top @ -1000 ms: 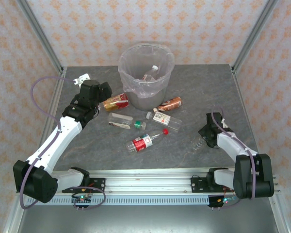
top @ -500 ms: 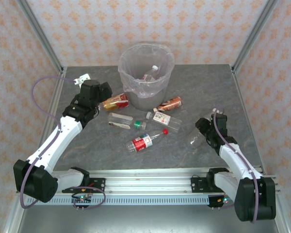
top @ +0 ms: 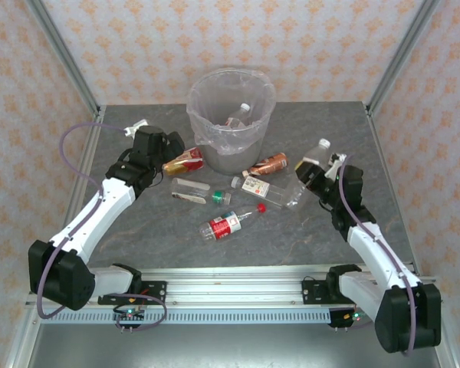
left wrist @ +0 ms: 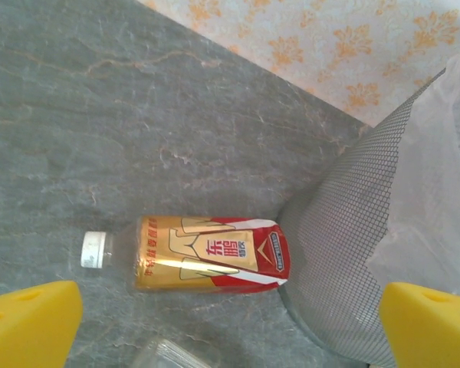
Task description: Put the plastic bottles in the bin
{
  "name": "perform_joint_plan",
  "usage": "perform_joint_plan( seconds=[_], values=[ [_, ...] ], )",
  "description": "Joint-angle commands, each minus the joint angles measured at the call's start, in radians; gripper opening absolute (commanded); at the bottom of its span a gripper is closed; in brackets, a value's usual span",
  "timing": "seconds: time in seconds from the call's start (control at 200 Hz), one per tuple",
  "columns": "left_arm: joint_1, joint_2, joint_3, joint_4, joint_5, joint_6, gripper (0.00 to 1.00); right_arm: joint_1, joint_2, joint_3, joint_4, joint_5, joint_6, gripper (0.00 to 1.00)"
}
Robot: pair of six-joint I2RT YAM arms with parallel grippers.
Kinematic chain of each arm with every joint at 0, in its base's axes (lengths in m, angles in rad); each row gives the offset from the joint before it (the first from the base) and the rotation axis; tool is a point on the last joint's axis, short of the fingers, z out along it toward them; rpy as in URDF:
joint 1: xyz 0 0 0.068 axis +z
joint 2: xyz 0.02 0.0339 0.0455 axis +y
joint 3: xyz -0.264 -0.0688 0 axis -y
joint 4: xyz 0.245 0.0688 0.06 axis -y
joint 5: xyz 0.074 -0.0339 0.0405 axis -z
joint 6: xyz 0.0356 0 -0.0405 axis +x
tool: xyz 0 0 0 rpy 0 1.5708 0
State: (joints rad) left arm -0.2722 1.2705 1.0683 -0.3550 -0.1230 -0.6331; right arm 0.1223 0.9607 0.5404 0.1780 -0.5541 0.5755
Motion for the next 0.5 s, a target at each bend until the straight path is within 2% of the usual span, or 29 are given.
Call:
perform_joint_plan(
  seconds=[0.0,0.145,0.285,0.495],
  values=[
    [0.008,-0.008,-0.027,-0.024,0.029,-0.059,1.0,0.051,0.042,0.124,0.121,-0.047,-0.006,0.5],
    [0.007,0.003,-0.046,-0.044,0.028,-0.094,1.0,0.121,0.152,0.29,0.12,-0.05,-0.029,0.5],
    [0.008,-0.006,-0.071,-0.025,0.033,-0.087,1.0,0.18,0.285,0.5,0.014,0.002,-0.079,0.5],
    [0.008,-0.019,-0.063,-0.033,0.035,-0.038,1.0,0.204,0.493,0.785,-0.088,0.009,-0.088,0.5]
  ],
)
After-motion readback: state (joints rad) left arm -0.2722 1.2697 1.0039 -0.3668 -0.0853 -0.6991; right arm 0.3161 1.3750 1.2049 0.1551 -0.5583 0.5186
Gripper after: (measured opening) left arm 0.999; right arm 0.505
